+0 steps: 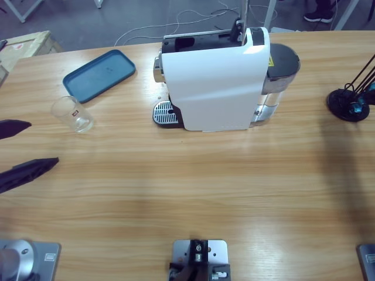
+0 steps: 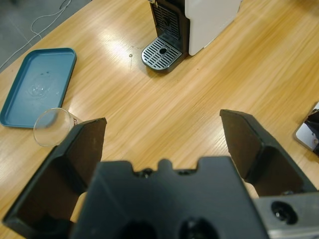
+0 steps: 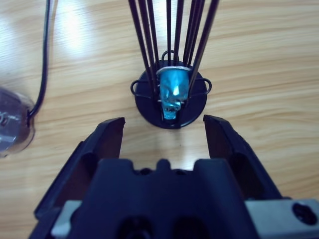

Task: Pour coffee

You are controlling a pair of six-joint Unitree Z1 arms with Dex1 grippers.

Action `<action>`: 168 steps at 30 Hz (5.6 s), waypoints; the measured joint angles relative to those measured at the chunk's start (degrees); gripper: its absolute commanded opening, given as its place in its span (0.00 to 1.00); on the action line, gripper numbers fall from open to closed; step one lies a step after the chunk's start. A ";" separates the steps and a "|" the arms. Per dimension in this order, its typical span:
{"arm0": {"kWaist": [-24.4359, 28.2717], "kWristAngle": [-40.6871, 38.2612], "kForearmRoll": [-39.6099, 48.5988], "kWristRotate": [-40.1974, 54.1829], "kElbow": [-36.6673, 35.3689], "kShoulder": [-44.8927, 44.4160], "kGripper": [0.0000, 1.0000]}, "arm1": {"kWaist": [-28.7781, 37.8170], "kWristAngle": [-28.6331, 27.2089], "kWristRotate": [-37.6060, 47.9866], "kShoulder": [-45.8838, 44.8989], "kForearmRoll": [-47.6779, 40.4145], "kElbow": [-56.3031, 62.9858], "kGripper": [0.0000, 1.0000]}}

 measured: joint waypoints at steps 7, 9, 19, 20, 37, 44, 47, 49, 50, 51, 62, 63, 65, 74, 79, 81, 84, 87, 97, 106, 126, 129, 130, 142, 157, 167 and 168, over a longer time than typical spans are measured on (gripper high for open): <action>0.00 0.01 -0.40 -0.01 0.44 -0.71 0.98 | -4.27 1.09 -0.06 4.31 -5.02 0.17 0.54; 0.00 0.01 -0.41 -0.01 0.52 -1.05 0.98 | -5.50 1.82 -0.45 4.71 -5.99 0.19 0.37; 0.00 0.01 -0.41 -0.01 0.52 -2.55 0.97 | -6.28 3.77 -1.17 6.75 -7.93 0.20 0.02; 0.00 0.01 -0.41 -0.01 0.52 -2.56 0.97 | -6.30 3.88 -1.17 6.75 -7.99 0.20 0.00; 0.00 -0.11 -2.09 -0.85 2.07 -3.30 0.94 | -6.59 6.25 -3.11 0.27 -3.33 -0.93 0.00; -0.01 -0.54 -3.00 -1.77 2.71 -4.60 0.93 | -6.60 6.25 -3.18 -9.54 7.67 -9.63 0.00; -0.01 -0.54 -3.00 -1.77 2.75 -4.66 0.93 | -6.60 6.25 -3.18 -11.74 10.27 -11.34 0.00; -0.01 -0.54 -3.00 -1.78 2.79 -4.81 0.93 | -6.60 6.25 -3.24 -12.82 11.05 -11.35 0.00; -0.01 -0.54 -3.00 -1.78 2.84 -4.92 0.93 | -6.60 6.25 -3.37 -13.47 11.37 -11.35 0.00; -0.01 -0.54 -3.00 -1.78 2.86 -5.03 0.93 | -6.60 6.24 -3.52 -14.02 11.68 -11.35 0.31; -0.01 -0.54 -3.21 -1.78 3.15 -5.09 0.93 | -5.90 5.70 0.26 -12.40 10.10 -3.84 0.91; -0.01 -0.54 -3.21 -1.78 3.15 -5.09 0.93 | -5.64 5.70 0.54 -11.34 8.92 -2.64 0.91; -0.01 -0.54 -3.23 -1.78 3.15 -5.09 0.93 | -5.00 5.70 0.79 -9.15 6.61 -1.10 0.87; -0.01 -0.54 -3.23 -1.78 3.15 -5.09 0.90 | -4.12 5.69 0.87 -1.28 -0.21 -0.33 0.66; -0.01 -0.54 -3.24 -1.78 3.15 -5.09 0.90 | -4.12 5.69 0.87 2.48 -3.58 -0.33 0.42; -0.01 -0.54 -3.25 -1.78 3.15 -5.08 0.90 | -4.36 5.69 0.87 3.58 -4.50 -0.32 0.42; -0.01 -0.54 -3.27 -1.78 3.15 -5.08 0.89 | -4.64 5.69 0.87 4.52 -6.01 -0.31 0.30; -0.01 -0.54 -3.28 -1.78 3.15 -5.08 0.89 | -4.90 5.69 0.85 5.30 -6.55 -0.31 0.14; -0.01 -0.54 -3.41 -2.00 3.15 -5.08 0.89 | -6.45 5.69 0.00 5.32 -6.61 -0.31 0.14; -0.01 -0.54 -3.41 -2.19 3.15 -5.08 0.89 | -7.02 5.70 -0.45 6.74 -7.64 -0.31 0.00; -0.01 -0.54 -3.42 -2.19 3.16 -5.09 0.89 | -7.06 5.85 -1.22 -1.45 -1.02 -3.65 0.00; -0.01 -0.54 -3.42 -2.19 3.18 -5.09 0.89 | -7.07 5.85 -1.21 -4.84 1.78 -6.11 0.00; -0.01 -0.54 -3.42 -2.19 3.21 -5.09 0.89 | -7.07 5.85 -1.20 -5.72 2.47 -6.64 0.00; -0.01 -0.54 -3.43 -2.19 3.32 -5.09 0.91 | -1.04 7.00 -1.92 -16.53 13.57 -14.85 0.00; -0.18 2.16 -0.61 -2.19 1.95 -4.98 0.95 | 39.74 13.37 -37.45 5.89 31.42 -47.23 0.00; -0.18 2.16 -0.61 -2.19 1.95 -5.00 0.95 | 39.16 17.31 -44.72 22.01 36.38 -62.62 0.00; -0.18 2.16 -0.61 -2.19 1.95 -5.00 0.95 | 39.14 17.43 -44.79 23.07 36.44 -63.83 0.00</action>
